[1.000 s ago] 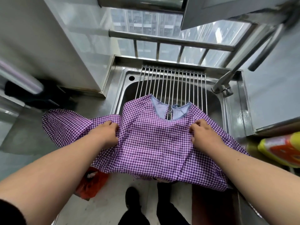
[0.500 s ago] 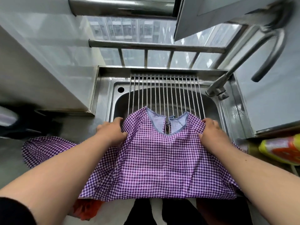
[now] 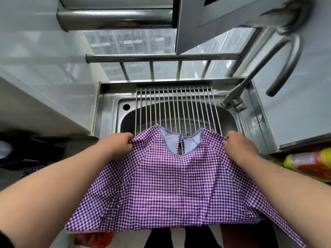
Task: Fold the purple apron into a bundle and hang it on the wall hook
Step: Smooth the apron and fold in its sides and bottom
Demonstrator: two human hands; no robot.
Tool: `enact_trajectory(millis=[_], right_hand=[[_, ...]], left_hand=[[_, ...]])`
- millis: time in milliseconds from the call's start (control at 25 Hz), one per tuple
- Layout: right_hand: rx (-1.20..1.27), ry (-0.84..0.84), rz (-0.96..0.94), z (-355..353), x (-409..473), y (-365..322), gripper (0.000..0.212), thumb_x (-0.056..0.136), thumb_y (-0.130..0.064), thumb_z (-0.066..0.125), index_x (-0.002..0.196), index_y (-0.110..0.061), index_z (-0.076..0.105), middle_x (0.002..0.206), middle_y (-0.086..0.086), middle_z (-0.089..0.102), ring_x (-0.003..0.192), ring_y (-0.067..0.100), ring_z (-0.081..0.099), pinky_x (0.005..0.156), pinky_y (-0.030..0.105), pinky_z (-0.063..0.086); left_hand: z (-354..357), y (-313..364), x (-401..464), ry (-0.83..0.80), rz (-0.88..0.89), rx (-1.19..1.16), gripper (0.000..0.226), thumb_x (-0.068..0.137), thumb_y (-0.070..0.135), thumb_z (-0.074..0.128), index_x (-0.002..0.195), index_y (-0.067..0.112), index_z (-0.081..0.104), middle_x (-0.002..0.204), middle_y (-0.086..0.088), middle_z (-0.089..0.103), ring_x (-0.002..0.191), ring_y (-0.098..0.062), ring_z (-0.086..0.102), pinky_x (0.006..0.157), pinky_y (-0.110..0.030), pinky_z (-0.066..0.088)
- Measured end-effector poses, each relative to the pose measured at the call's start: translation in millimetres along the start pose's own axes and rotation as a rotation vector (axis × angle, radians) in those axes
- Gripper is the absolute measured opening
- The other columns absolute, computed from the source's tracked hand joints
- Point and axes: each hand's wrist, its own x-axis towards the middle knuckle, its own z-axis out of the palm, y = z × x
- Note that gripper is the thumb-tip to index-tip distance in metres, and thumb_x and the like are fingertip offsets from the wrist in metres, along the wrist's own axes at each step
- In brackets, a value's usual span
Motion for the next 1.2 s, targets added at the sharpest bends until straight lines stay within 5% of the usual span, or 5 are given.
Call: enact_trajectory(millis=[280,480,720,1000,1200], right_hand=[[0.144,0.076,-0.095,-37.3,27.1,-19.4,0.022,0.110,-0.033,0.044,0.094,-0.019,0.050,0.084,0.002,0.061,0.069,0.019,0.053,0.058,0.036,0.038],[0.211,0.007,-0.053,-36.4,35.5,-41.3,0.020,0.106,-0.028,0.051,0.123,-0.018,0.053,0.122,0.008,0.063,0.091,0.024,0.061,0.078,0.043,0.051],[0.164,-0.038,-0.594,-5.9,-20.9,-105.6,0.056,0.098,-0.018,0.063,0.148,-0.023,0.038,0.153,-0.003,0.033,0.109,0.016,0.059,0.079,0.025,0.053],[0.239,-0.163,-0.837,19.9,-76.0,-185.9,0.088,0.096,-0.016,0.065,0.165,-0.034,0.012,0.175,-0.010,0.005,0.143,0.026,0.049,0.110,0.041,0.047],[0.310,-0.201,-0.723,21.2,-78.7,-230.2,0.068,0.094,-0.006,0.053,0.152,-0.038,0.035,0.146,0.003,0.059,0.121,0.030,0.065,0.098,0.044,0.054]], left_hand=[[-27.7,16.3,7.6,0.237,-0.005,-0.075,0.023,0.108,0.046,0.040,0.100,0.028,0.053,0.089,0.005,0.066,0.080,-0.016,0.064,0.070,-0.037,0.054],[-26.9,20.0,8.2,0.204,-0.058,-0.013,0.026,0.109,0.049,0.038,0.114,0.026,0.050,0.094,0.003,0.066,0.080,-0.016,0.061,0.065,-0.035,0.045],[-18.7,17.5,-1.2,0.169,-0.042,-0.039,0.027,0.109,0.050,0.036,0.112,0.025,0.048,0.089,0.003,0.066,0.079,-0.017,0.064,0.072,-0.042,0.057],[-8.9,17.9,-11.0,0.199,0.073,0.004,0.036,0.107,0.055,0.037,0.131,0.029,0.045,0.102,0.001,0.072,0.089,-0.024,0.069,0.077,-0.044,0.059],[-6.0,7.8,-26.1,0.164,0.138,0.087,0.047,0.108,0.057,0.034,0.141,0.025,0.043,0.106,-0.003,0.074,0.092,-0.028,0.070,0.075,-0.042,0.056]])
